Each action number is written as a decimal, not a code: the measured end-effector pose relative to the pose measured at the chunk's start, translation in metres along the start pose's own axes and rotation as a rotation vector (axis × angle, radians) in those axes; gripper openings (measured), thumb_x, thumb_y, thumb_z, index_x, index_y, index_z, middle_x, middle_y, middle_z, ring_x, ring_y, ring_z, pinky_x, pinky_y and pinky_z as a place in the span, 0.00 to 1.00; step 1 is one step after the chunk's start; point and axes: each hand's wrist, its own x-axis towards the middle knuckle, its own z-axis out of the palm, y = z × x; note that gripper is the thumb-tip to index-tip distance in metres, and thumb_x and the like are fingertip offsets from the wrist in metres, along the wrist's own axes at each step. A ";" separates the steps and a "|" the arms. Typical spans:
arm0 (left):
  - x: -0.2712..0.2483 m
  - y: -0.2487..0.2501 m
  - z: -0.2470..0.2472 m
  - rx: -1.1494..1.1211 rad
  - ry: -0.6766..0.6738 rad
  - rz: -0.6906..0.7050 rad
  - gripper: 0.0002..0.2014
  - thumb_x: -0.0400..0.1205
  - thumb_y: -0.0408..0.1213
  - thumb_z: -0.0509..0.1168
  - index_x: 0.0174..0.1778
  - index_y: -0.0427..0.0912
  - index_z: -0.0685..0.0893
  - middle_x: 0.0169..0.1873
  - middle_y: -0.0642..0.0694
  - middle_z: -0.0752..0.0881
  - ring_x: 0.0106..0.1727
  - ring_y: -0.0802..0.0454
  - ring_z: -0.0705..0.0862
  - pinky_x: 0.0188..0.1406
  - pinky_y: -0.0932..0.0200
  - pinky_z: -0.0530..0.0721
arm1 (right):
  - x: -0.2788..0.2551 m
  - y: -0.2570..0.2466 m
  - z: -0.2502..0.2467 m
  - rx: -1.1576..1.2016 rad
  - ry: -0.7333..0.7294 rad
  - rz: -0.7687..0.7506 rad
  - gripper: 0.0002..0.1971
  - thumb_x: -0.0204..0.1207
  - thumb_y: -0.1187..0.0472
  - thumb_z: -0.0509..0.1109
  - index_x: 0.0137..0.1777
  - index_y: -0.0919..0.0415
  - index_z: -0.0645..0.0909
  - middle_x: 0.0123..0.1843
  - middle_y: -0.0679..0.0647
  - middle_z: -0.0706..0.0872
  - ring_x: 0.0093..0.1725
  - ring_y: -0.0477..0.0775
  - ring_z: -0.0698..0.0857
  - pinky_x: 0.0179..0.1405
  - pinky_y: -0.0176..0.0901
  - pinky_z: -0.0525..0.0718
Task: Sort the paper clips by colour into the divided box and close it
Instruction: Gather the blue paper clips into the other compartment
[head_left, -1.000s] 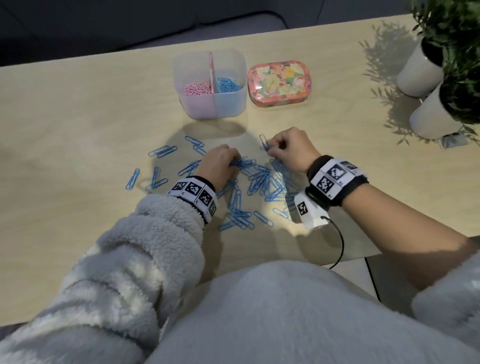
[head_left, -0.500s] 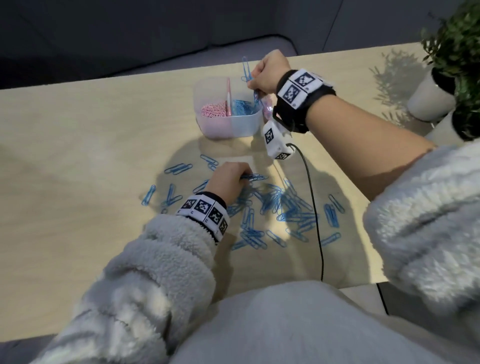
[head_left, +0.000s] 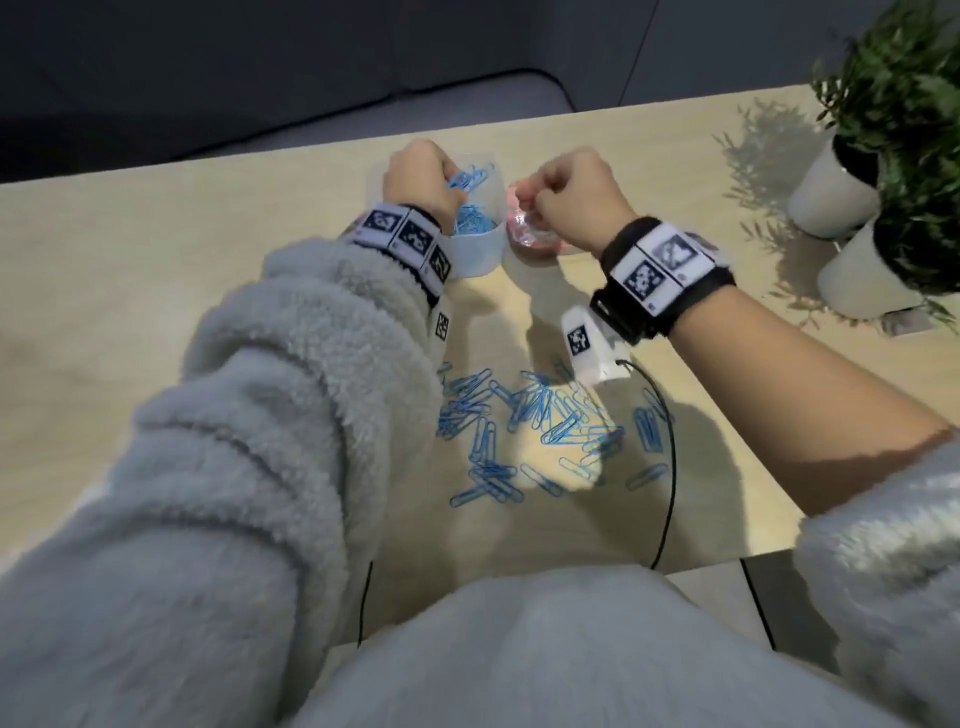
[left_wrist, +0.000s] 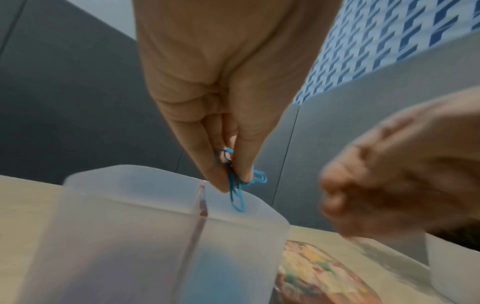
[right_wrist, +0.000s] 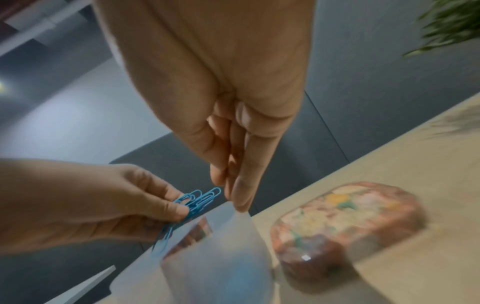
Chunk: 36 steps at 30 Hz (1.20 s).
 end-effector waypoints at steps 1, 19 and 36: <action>0.005 0.006 0.003 0.033 -0.003 -0.005 0.10 0.77 0.34 0.70 0.53 0.38 0.86 0.57 0.40 0.86 0.57 0.43 0.84 0.55 0.55 0.79 | -0.010 0.011 -0.003 0.016 -0.033 0.009 0.14 0.71 0.77 0.56 0.42 0.73 0.85 0.42 0.64 0.86 0.44 0.58 0.85 0.56 0.55 0.87; -0.116 -0.052 0.052 0.176 -0.512 0.349 0.31 0.69 0.55 0.72 0.62 0.37 0.81 0.56 0.36 0.81 0.56 0.41 0.78 0.60 0.55 0.73 | -0.160 0.158 -0.049 -0.551 -0.320 0.230 0.43 0.54 0.57 0.86 0.68 0.66 0.68 0.62 0.63 0.72 0.62 0.62 0.75 0.60 0.44 0.72; -0.151 -0.065 0.075 0.203 -0.521 0.400 0.36 0.68 0.51 0.76 0.69 0.40 0.75 0.59 0.39 0.78 0.60 0.39 0.73 0.65 0.49 0.70 | -0.172 0.170 -0.050 -0.594 -0.498 0.109 0.47 0.55 0.60 0.84 0.74 0.54 0.63 0.61 0.53 0.72 0.57 0.59 0.79 0.57 0.51 0.78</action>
